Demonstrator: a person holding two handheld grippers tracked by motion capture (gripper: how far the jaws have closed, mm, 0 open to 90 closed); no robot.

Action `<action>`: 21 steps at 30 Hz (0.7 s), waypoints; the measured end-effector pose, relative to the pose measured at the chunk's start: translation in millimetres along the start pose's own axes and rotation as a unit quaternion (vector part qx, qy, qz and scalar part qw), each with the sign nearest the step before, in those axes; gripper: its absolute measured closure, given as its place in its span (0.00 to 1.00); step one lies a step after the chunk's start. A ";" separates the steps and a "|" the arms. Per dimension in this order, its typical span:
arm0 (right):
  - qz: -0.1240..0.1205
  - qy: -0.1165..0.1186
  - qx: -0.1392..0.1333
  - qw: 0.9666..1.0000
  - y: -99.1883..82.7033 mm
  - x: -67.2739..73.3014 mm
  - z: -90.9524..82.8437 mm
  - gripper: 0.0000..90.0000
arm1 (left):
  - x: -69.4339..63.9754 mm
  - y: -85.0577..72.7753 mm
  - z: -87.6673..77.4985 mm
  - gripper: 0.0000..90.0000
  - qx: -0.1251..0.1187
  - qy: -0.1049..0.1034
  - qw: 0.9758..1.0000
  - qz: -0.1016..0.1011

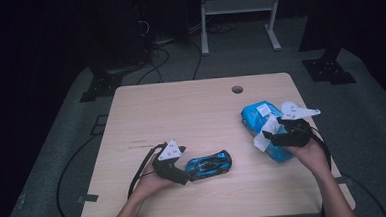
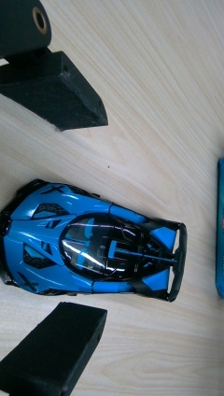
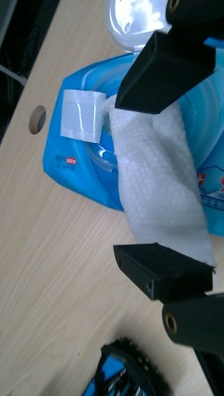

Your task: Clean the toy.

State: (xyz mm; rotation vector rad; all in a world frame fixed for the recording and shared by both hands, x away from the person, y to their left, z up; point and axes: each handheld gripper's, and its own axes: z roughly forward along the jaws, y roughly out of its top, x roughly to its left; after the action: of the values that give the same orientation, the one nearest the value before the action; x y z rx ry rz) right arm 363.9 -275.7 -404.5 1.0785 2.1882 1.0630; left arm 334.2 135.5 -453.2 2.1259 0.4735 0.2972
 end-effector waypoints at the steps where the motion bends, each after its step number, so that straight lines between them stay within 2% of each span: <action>1: 0.003 0.003 0.004 1.000 0.1 -1.7 3.7 0.30 | 0.2 -0.7 -0.4 0.08 0.001 0.000 1.000 0.000; 4: 0.011 0.002 0.017 1.000 -0.3 -5.6 12.5 0.37 | 0.4 -2.5 -2.9 0.08 -0.001 -0.005 1.000 0.003; 7: 0.031 0.019 0.026 0.999 -3.5 -10.3 18.0 0.49 | -0.9 -2.4 -5.0 0.08 -0.005 -0.006 1.000 0.007; 9: 0.041 0.024 0.028 0.998 -6.6 -12.7 19.7 0.59 | -1.2 -2.2 -5.7 0.08 -0.006 -0.006 1.000 0.008; 10: 0.041 0.024 0.028 0.998 -6.6 -12.7 19.7 0.59 | -1.2 -2.2 -5.7 0.08 -0.006 -0.006 1.000 0.008; 11: 0.050 0.021 0.030 0.998 -9.4 -15.4 19.6 0.67 | -1.2 -2.3 -5.8 0.08 -0.004 -0.005 1.000 0.009; 14: 0.071 0.027 0.024 0.997 -14.0 -19.9 17.9 0.75 | -0.7 -2.5 -6.4 0.08 -0.004 -0.006 1.000 0.008; 17: 0.073 0.027 0.027 0.997 -16.1 -21.7 16.6 0.82 | -0.6 -2.7 -6.7 0.08 -0.007 -0.005 1.000 0.008; 19: 0.073 0.023 0.021 0.997 -16.2 -23.1 13.5 0.92 | -0.4 -3.0 -6.0 0.08 -0.004 -0.005 1.000 0.008; 21: 0.076 0.021 0.014 0.997 -15.9 -23.7 10.9 0.96 | -0.2 -3.5 -4.6 0.08 -0.002 -0.005 1.000 0.008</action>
State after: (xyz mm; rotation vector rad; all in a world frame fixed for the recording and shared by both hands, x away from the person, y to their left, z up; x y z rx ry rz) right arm 378.0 -296.5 -422.0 1.2637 2.1888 1.1327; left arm 331.5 140.6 -453.6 2.1279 0.4504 0.2967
